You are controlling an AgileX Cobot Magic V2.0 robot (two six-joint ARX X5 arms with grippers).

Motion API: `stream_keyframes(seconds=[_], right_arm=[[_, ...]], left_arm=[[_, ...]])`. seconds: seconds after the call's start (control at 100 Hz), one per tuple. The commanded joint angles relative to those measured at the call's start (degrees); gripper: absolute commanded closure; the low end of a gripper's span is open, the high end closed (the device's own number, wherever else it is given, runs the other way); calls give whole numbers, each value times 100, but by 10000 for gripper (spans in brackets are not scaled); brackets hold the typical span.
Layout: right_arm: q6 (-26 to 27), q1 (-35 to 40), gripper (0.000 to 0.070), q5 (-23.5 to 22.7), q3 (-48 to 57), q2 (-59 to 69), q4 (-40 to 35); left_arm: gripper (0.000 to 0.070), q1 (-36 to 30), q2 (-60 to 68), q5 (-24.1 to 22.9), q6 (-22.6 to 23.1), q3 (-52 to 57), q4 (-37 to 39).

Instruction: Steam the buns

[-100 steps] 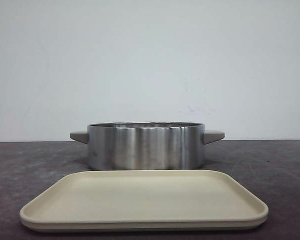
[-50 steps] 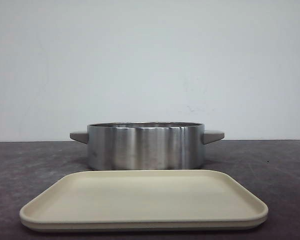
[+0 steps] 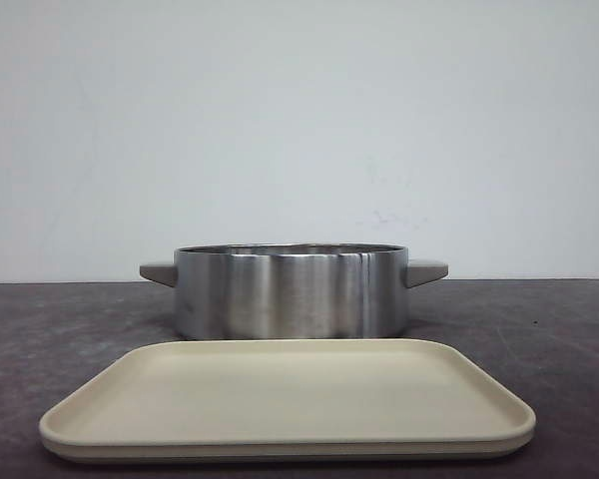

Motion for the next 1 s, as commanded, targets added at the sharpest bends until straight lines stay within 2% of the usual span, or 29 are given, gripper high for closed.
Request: stream_keyframes(seconds=[0.0,0.05,0.1,0.18,0.29,0.43,0.5,0.63,0.74,0.89,0.99], right_arm=[[-39,-2,690,15,-17,0,39],[-39,-2,690,15,-17,0,39],[-39,-2,690,15,-17,0,39],[-39,-2,690,15,-17,0,39],[-39,0,690,15,-17,0,39],[-39,-2,690,15,-17,0,39],[-39,-2,690,15,-17,0,39],[-39,0,690,17,-17,0,39],[-39,-2,690,15,-17,0,39],[-39,-2,690,15,-17,0,39],[-39,-2,690,17,-17,0,39]], left_arm=[[684,247,-83,-11,122,66,118],[683,531,-164,92,-13,11,319],[683,835,-291,317,37,-168,651],[684,1325,-568,518,210,-752,1517],[684,1967,-1049,741,223,-1897,2822],[684,2717,-1613,1714,2,-3311,3853],[684,3021,-1825,2024,-15,-3908,4131],[684,3425,-2173,2299,-17,-4717,4376],[684,3606,-2455,2295,46,-5053,4402],[683,3700,-2693,2249,479,-5324,4481],[683,3731,-2693,2236,507,-5536,4715]])
